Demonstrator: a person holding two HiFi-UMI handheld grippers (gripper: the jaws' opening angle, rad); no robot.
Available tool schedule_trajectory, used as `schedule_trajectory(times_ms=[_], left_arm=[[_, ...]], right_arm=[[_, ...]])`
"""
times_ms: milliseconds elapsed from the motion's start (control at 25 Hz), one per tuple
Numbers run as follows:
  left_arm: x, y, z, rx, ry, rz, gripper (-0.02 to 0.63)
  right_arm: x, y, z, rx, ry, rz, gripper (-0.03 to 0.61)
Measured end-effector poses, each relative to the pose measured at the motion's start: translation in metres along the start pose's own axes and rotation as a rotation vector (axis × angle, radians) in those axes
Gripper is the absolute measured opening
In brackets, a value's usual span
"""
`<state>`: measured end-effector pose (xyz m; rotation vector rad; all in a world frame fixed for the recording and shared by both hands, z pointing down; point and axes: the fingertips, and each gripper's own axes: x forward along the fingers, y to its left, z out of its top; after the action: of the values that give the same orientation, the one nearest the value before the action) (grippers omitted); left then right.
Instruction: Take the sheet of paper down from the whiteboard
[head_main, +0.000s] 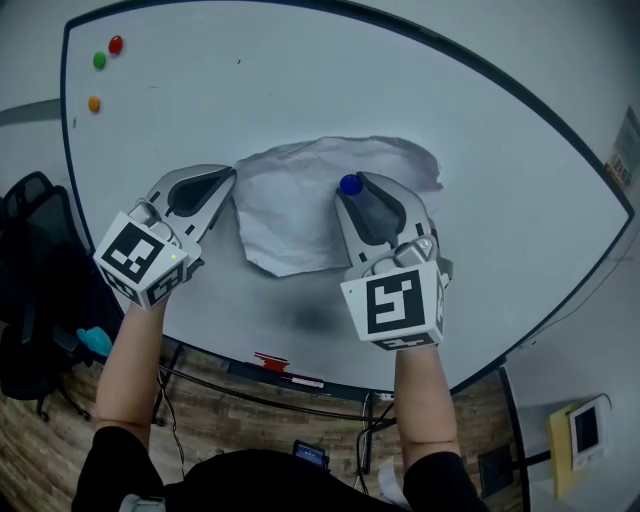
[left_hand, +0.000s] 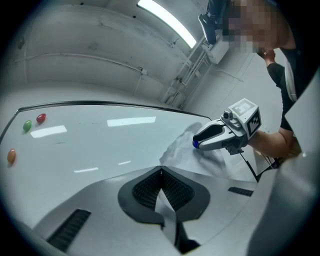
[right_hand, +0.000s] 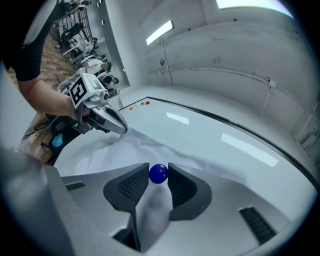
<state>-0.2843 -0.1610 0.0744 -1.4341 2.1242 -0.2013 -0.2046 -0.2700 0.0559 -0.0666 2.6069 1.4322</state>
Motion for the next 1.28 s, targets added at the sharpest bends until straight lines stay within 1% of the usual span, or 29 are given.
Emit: schedule_trajectory(times_ms=[120, 320, 480, 640, 800, 960, 1280], left_arm=[[0.002, -0.003, -0.002, 0.005, 0.006, -0.005, 0.011], [0.005, -0.009, -0.004, 0.032, -0.001, -0.018, 0.011], [0.004, -0.015, 0.0, 0.029, 0.012, -0.024, 0.011], [0.001, -0.019, 0.003, 0.042, -0.011, -0.037, 0.011], [0.001, -0.026, 0.01, 0.046, -0.004, -0.046, 0.011], [0.0, -0.03, 0.012, 0.062, -0.014, -0.063, 0.011], [-0.001, -0.034, 0.016, 0.07, -0.016, -0.066, 0.011]], right_arm=[[-0.007, -0.003, 0.011, -0.021, -0.023, -0.006, 0.126], [-0.012, -0.013, 0.015, -0.015, -0.036, -0.026, 0.124], [-0.011, -0.016, 0.013, -0.017, -0.027, -0.036, 0.124], [-0.008, -0.016, 0.007, -0.014, -0.016, -0.042, 0.126], [-0.003, -0.013, 0.001, -0.005, 0.001, -0.04, 0.124], [0.0, -0.012, -0.002, -0.004, 0.008, -0.039, 0.126], [0.002, -0.013, -0.002, -0.005, 0.012, -0.033, 0.124]])
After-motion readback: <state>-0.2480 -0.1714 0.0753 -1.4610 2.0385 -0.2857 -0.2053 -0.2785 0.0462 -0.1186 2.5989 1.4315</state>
